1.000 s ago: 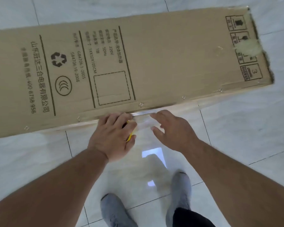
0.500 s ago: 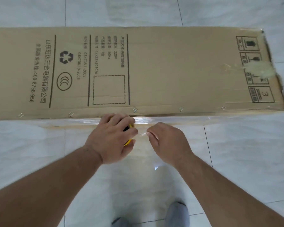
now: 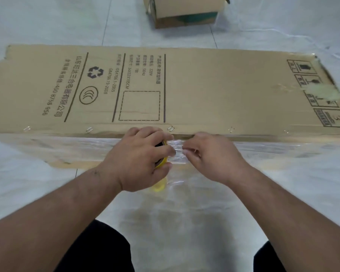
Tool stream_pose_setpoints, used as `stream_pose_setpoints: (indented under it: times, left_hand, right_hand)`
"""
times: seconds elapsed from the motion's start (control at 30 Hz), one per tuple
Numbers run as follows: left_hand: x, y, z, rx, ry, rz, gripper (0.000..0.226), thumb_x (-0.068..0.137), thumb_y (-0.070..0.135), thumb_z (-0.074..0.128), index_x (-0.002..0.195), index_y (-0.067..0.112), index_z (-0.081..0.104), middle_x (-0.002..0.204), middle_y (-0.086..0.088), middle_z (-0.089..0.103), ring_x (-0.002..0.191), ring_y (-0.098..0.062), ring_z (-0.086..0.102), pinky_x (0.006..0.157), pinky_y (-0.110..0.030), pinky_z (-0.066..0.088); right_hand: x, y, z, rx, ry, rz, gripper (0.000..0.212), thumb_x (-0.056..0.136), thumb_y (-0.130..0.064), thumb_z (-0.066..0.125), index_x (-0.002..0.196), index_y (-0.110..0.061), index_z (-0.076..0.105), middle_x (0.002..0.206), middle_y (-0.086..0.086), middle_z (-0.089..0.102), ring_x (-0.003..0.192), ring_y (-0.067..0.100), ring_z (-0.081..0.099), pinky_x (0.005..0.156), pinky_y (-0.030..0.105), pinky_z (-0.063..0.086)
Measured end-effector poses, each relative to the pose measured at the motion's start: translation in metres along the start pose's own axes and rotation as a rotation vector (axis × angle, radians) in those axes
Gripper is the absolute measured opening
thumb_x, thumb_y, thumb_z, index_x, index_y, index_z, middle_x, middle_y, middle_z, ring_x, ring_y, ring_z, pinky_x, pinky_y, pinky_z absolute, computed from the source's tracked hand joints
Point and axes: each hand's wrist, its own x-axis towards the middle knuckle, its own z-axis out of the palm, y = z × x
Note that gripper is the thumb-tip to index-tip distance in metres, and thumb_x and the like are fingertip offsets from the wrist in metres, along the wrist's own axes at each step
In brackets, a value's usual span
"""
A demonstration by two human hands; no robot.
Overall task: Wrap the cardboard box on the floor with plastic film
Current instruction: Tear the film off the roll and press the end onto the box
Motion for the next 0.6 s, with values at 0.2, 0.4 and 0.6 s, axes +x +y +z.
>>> stream_pose_setpoints:
  times: [0.2,0.4,0.6]
  left_hand:
    - [-0.001,0.005,-0.005,0.012,-0.067,-0.018,0.04,0.093,0.055,0.043,0.116,0.035,0.069,0.147,0.01,0.056,0.142,-0.021,0.044,0.111,-0.051,0.036]
    - [0.001,0.025,0.004,0.048,-0.019,-0.203,0.031,0.086,0.034,0.048,0.103,0.026,0.072,0.145,0.01,0.059,0.149,-0.022,0.039,0.12,-0.063,0.026]
    - [0.007,0.033,0.011,0.026,0.056,-0.25,0.054,0.094,0.053,0.03,0.098,0.031,0.079,0.133,0.011,0.065,0.132,-0.021,0.052,0.116,-0.058,0.031]
  right_hand:
    - [-0.003,-0.004,-0.006,0.072,-0.003,0.034,0.021,0.106,-0.035,0.059,0.109,-0.025,0.078,0.103,-0.006,0.072,0.1,0.02,0.068,0.084,0.038,0.053]
    - [-0.001,-0.012,0.003,0.188,-0.01,0.063,0.015,0.104,-0.026,0.063,0.103,-0.019,0.077,0.099,-0.004,0.073,0.097,0.021,0.067,0.085,0.039,0.054]
    - [-0.004,-0.013,0.002,0.104,-0.023,-0.007,0.022,0.103,-0.033,0.061,0.106,-0.02,0.079,0.098,0.0,0.07,0.096,0.024,0.067,0.084,0.042,0.054]
